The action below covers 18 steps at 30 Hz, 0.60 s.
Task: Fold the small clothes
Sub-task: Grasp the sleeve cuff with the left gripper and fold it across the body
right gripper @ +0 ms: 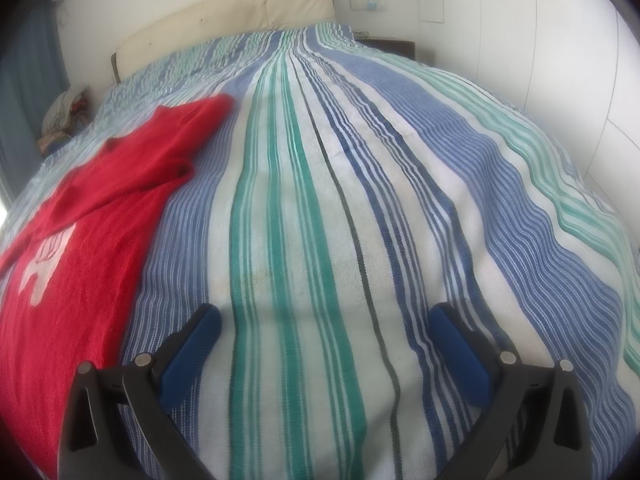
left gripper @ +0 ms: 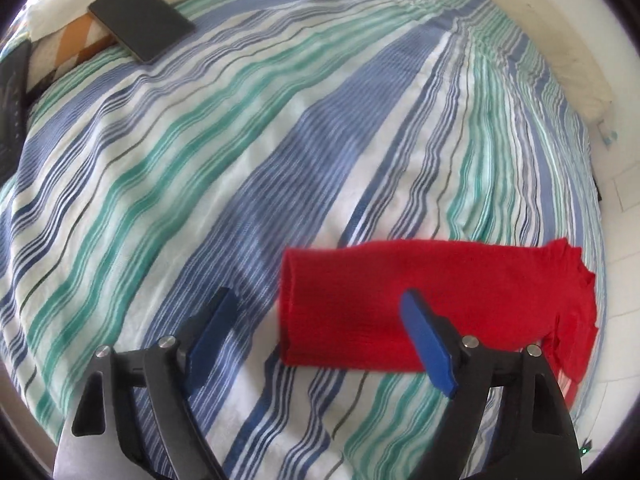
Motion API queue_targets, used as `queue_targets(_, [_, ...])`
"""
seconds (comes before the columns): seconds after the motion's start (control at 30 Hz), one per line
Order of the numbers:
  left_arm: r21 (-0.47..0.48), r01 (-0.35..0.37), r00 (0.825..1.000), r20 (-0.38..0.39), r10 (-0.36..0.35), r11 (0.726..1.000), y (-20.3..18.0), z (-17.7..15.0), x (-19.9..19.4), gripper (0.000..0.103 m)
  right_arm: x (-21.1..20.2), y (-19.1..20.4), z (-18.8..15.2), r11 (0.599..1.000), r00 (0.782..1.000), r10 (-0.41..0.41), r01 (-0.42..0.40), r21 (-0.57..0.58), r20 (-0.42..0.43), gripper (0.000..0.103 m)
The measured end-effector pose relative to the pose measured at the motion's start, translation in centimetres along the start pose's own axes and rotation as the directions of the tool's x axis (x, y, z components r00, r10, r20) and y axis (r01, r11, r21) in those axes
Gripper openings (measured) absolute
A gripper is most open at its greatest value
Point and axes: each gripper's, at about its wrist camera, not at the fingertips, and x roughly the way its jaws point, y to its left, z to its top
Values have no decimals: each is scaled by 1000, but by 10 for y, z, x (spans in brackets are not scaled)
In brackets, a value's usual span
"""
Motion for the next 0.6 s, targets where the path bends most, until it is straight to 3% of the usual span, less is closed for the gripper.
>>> queue_targets(0.07, [48,-116,993,-16,117,992,-6,2,12,86,0,0,0,1000,1000,-1,1,-1,0,103])
queue_targets(0.17, [17,-132,991,-29,132,991,-3,1,19,77,0,0,0,1000,1000,-2,2,-1,0,103])
queue_targets(0.2, [14,-117,993,-25,118,993,-5,0,17,55,0,0,0,1000,1000,-2,2,-1,0,103])
queue_targets(0.23, [20,-89,996,-28,89,996,-8,0,15,21,0,0,0,1000,1000,-2,2,0,1,103])
queue_targets(0.27, [31,-62,997,-40,63,998,-12,0,13,6,0,0,0,1000,1000,-2,2,-1,1,103])
queue_targets(0.47, [177,-46,999,14,44,983,-77,19,-42,5,0,0,0,1000,1000,-4,4,-1,0,103])
queue_targets(0.6, [298,25,996,69,-48,954,-162,45,-96,5,1,0,0,1000,1000,-5,5,-2,1,103])
